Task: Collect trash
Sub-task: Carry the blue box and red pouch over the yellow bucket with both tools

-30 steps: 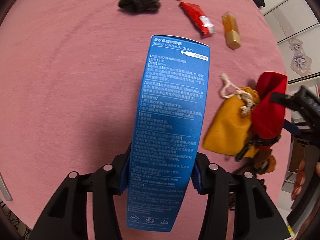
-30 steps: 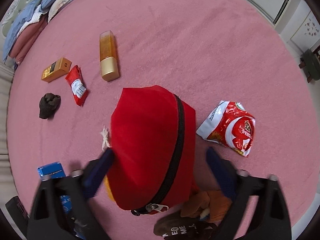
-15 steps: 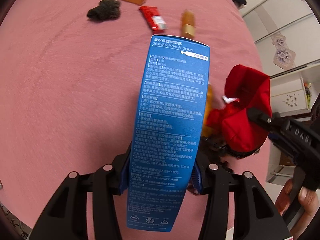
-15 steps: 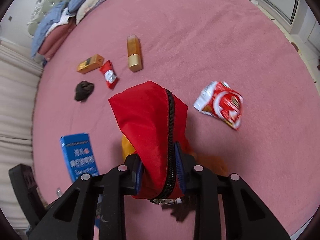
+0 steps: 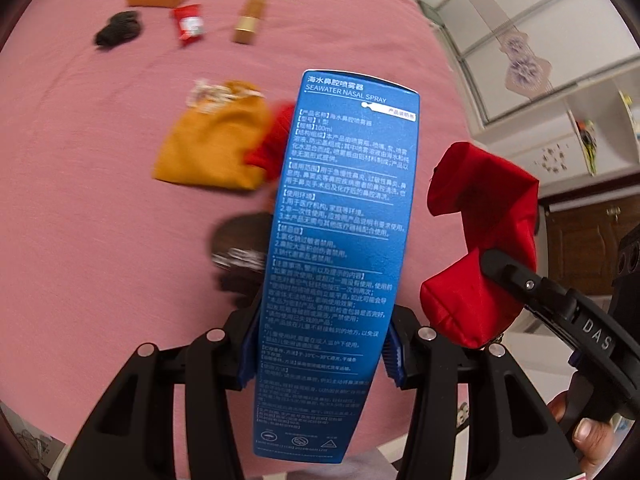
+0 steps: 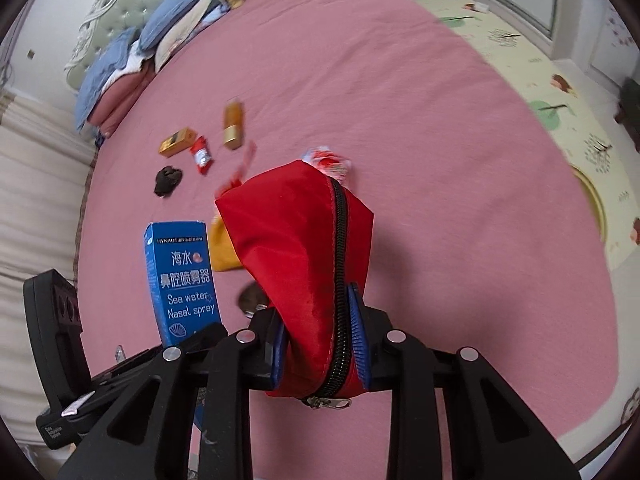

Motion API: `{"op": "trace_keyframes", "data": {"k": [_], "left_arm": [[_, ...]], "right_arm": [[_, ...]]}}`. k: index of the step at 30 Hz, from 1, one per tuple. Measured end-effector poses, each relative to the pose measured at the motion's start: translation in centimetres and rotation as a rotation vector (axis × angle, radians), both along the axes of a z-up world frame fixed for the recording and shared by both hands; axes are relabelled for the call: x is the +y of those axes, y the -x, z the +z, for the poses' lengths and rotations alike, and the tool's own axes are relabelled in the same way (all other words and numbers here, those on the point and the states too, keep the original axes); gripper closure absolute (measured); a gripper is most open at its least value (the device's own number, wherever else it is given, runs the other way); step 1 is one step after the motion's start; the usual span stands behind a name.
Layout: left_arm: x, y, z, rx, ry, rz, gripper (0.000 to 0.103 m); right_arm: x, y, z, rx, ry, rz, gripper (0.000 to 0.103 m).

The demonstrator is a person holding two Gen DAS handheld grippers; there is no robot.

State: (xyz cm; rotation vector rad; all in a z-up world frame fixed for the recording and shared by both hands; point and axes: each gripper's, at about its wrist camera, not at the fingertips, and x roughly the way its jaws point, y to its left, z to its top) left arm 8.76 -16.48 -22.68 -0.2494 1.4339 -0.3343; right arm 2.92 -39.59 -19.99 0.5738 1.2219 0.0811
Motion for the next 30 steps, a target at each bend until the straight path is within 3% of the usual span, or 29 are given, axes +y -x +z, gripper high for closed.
{"op": "trace_keyframes", "data": {"k": [14,24,30], "left_arm": [[-20.7,5.3,0.7,0.003,0.009,-0.198,0.054],[-36.3,6.5,-1.1,0.031,0.012,-0.343,0.054],[-43.0,6.3,-2.6,0.041,0.001,-0.402,0.054]], "right_arm": [[-18.9,8.9,-0.5,0.017,0.006,-0.165,0.076],[-31.0,12.1,-2.6,0.045,0.004,-0.283,0.076],[-37.1,12.6,-4.7,0.079,-0.004,-0.338,0.076]]}}
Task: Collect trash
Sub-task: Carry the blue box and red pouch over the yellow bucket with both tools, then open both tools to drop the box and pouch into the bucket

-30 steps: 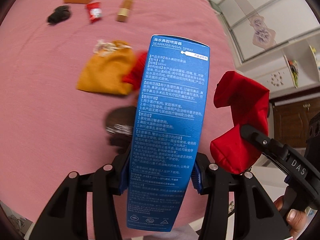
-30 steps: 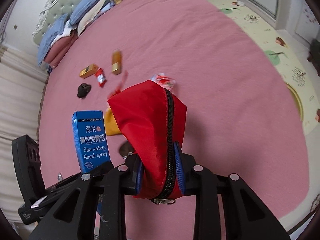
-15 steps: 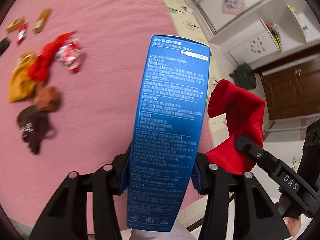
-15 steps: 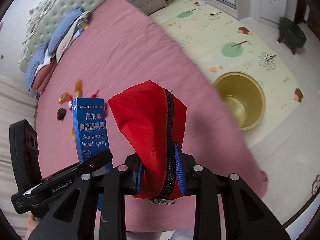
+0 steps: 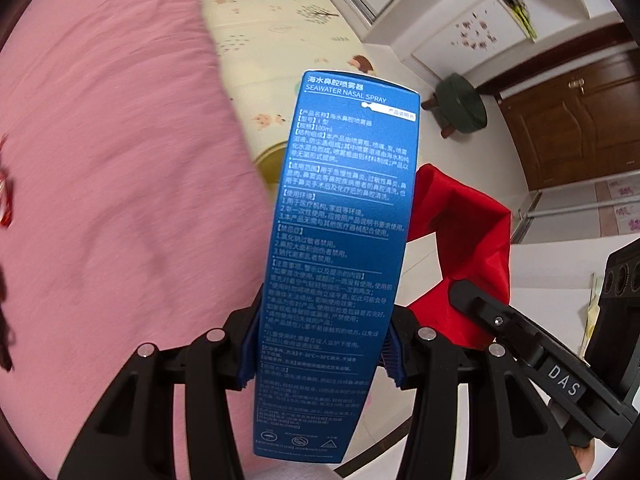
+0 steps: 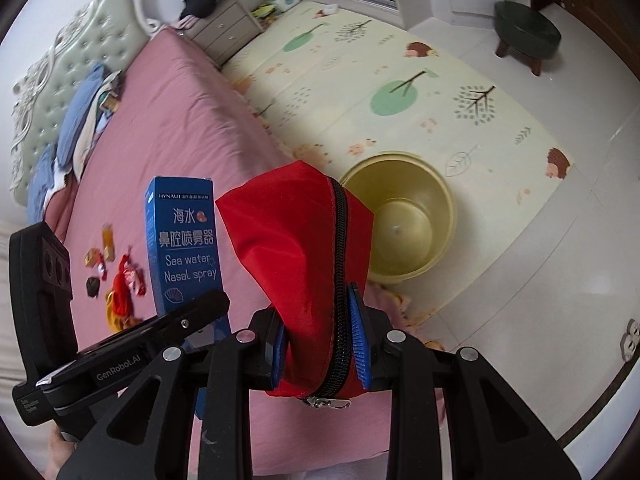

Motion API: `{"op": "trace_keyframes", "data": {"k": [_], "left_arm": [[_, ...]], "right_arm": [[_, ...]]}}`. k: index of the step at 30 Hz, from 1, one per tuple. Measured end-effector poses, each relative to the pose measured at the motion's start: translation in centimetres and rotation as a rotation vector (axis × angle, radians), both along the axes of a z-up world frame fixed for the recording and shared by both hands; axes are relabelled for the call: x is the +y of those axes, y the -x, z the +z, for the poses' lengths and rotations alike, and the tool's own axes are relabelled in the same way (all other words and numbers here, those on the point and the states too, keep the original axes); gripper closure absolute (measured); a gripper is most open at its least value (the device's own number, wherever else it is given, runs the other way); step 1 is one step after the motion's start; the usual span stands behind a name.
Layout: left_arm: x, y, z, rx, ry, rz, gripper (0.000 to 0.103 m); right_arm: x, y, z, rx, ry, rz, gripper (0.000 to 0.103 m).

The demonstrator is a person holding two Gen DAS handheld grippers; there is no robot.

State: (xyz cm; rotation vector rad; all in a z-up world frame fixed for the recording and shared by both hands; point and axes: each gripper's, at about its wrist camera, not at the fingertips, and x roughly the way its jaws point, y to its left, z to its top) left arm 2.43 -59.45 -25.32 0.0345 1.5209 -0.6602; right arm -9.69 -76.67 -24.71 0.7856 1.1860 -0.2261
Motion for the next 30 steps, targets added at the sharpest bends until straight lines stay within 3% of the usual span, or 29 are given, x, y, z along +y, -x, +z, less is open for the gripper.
{"op": "trace_keyframes", "data": {"k": [7,12,13,14,15,19,30], "left_arm": [[-5.5,-1.2,-2.4,0.041,-0.024,-0.051,0.054],[-8.3,-3.0,-3.1,0.058,0.015,-0.075,0.053],[-8.6,-3.2,-3.1,0.059,0.015,-0.074,0.047],[-9.0,-3.6,-3.0,0.054,0.012,-0.071,0.033],[-9.2,-4.2,-2.7,0.037,0.007,-0.06,0.026],[-8.8,-5.3,-1.5,-0.031,-0.021,-0.042,0.017],[-2.9,-6.2,1.2,-0.044,-0.023,0.035,0.017]], "right_arm": [[-4.5,-0.9,-2.4,0.026,-0.014,-0.034,0.076],[-6.7,-2.0,-2.8,0.003,-0.004,-0.04,0.072],[-7.2,-2.2,-2.7,-0.008,0.017,-0.047,0.064],[-7.6,-2.4,-2.5,-0.014,0.031,-0.051,0.059],[-8.0,-2.6,-2.3,-0.018,0.04,-0.053,0.059],[-8.8,-3.2,-1.8,-0.03,0.06,-0.058,0.052],[-5.6,-4.5,0.6,-0.049,0.037,-0.022,0.051]]}}
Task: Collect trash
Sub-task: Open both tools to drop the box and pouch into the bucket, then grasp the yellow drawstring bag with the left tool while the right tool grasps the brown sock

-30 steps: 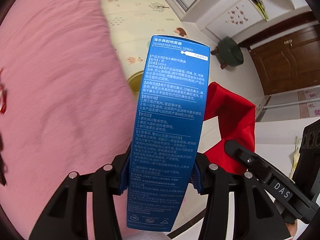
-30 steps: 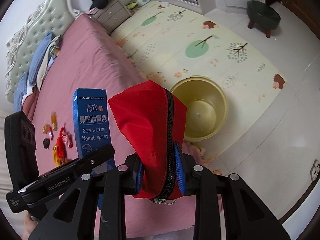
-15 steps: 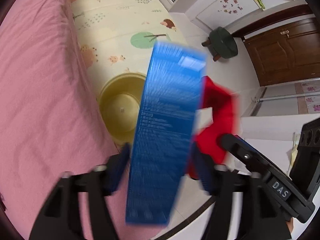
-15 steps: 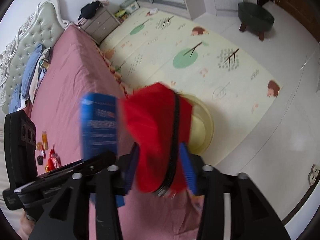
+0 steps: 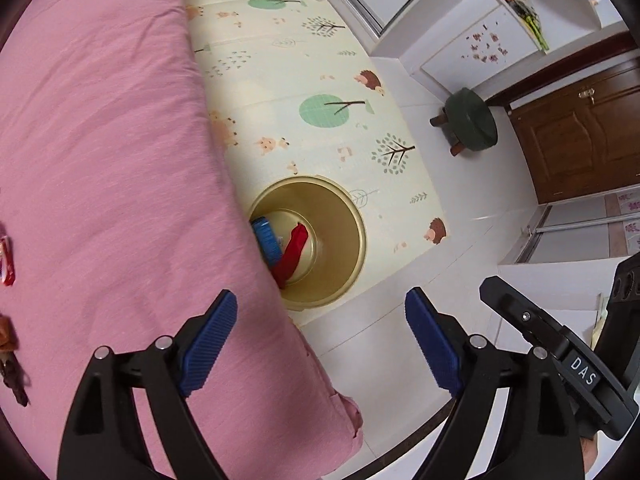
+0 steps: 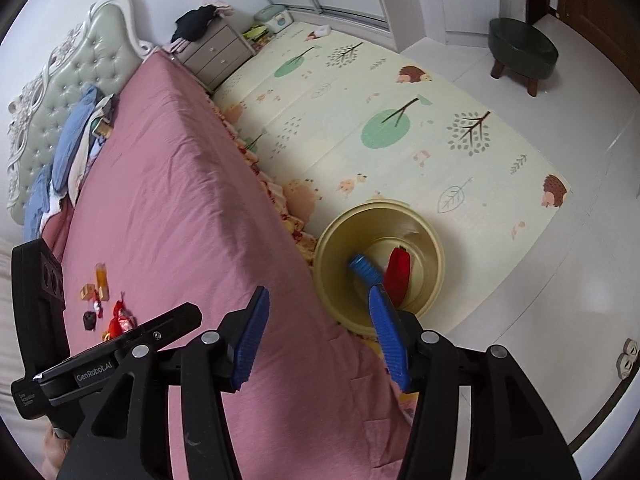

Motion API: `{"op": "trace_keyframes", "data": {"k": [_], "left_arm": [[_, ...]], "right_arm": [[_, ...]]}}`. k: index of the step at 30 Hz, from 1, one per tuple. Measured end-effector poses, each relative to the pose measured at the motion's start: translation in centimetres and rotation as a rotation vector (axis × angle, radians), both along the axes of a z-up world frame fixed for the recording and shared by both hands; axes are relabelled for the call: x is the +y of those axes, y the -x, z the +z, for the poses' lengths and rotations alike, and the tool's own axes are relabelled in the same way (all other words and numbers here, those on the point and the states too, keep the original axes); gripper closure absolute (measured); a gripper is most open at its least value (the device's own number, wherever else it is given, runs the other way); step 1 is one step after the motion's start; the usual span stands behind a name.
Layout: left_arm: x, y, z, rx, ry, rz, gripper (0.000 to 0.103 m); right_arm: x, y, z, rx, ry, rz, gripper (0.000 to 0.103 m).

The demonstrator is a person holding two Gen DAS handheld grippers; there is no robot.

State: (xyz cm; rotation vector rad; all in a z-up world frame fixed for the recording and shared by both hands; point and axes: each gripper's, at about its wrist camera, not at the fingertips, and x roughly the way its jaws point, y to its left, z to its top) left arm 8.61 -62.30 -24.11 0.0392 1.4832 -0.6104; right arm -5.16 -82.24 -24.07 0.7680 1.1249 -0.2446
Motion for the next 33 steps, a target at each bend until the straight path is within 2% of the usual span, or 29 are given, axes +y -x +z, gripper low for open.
{"op": "trace_keyframes", "data": {"k": [6,14,24,33], "left_arm": [[5.2,0.0,1.5,-0.023,0.004,0.05,0.017],[15.7,0.3,2.9,-0.053,-0.01,0.162,0.017],[30.4,-0.3,2.7,-0.046,-0.055,0.308,0.017],[39.7,-1.3,1.8,-0.045,-0.083,0.366,0.016]], "right_arm": [[4.9,-1.4,2.2,-0.02,0.006,0.075,0.05],[14.4,-3.4,4.1,-0.043,-0.002,0.207,0.05],[26.7,-6.0,4.6,-0.041,-0.013,0.363,0.05],[36.6,-7.7,3.6,-0.016,-0.03,0.427,0.05]]}}
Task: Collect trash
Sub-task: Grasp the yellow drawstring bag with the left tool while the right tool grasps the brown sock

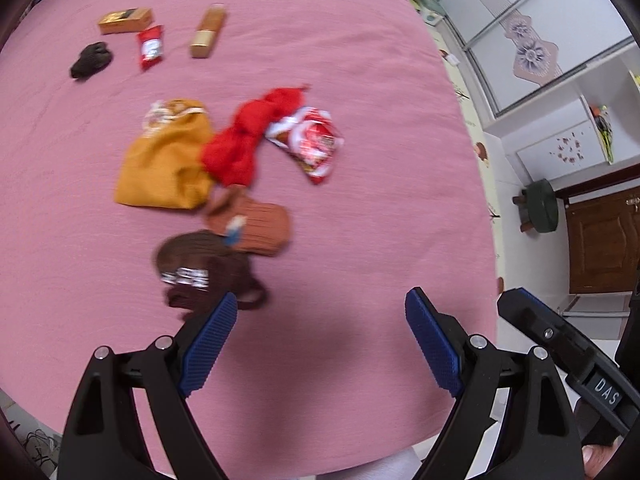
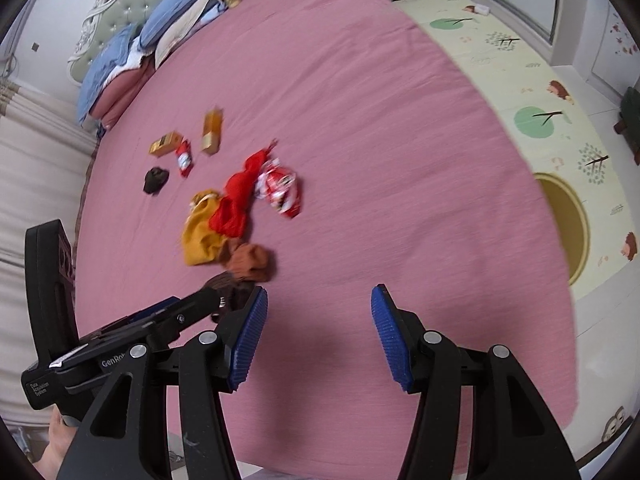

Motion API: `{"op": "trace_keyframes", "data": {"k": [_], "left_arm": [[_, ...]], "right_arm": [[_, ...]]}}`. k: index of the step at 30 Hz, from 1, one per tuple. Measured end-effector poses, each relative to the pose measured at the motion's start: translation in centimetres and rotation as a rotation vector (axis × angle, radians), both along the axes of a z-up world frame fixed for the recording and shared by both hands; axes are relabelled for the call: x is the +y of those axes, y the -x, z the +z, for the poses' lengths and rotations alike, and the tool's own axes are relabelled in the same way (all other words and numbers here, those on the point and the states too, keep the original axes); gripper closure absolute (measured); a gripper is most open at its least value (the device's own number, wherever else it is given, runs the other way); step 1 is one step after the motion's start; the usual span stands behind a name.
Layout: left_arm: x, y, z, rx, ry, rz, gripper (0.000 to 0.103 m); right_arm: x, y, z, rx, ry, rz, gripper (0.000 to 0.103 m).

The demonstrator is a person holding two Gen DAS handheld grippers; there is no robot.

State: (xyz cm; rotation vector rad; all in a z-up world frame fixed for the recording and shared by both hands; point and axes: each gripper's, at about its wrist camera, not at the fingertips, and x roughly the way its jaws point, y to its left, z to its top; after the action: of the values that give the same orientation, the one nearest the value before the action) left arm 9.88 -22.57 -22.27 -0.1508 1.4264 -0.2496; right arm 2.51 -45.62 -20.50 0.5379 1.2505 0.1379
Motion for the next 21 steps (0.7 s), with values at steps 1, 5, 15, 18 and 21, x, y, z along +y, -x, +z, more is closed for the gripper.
{"op": "trace_keyframes", "data": {"k": [1,5,15,18,21], "left_arm": [[1.3,-0.5,-0.3,0.0,-0.002,0.003,0.016],[4.3,-1.5,-1.0,0.004,-0.01,0.005,0.016],[9.1,-4.3,-3.1,0.015,-0.041,0.028,0.014],[10.0,-5.3,-4.2,0.022,-0.049,0.045,0.014],[10.8,-6.4,-5.8,0.046,-0.049,0.066,0.013]], "right_arm": [[0.8,-0.2,-0.2,0.003,0.002,0.002,0.05],[4.4,-1.2,-0.8,0.013,0.007,0.013,0.05],[8.9,-3.9,-2.8,0.047,0.004,0.017,0.047],[9.9,-5.0,-3.7,0.053,0.008,0.045,0.047],[10.6,-6.2,-5.0,0.075,0.008,0.056,0.045]]}}
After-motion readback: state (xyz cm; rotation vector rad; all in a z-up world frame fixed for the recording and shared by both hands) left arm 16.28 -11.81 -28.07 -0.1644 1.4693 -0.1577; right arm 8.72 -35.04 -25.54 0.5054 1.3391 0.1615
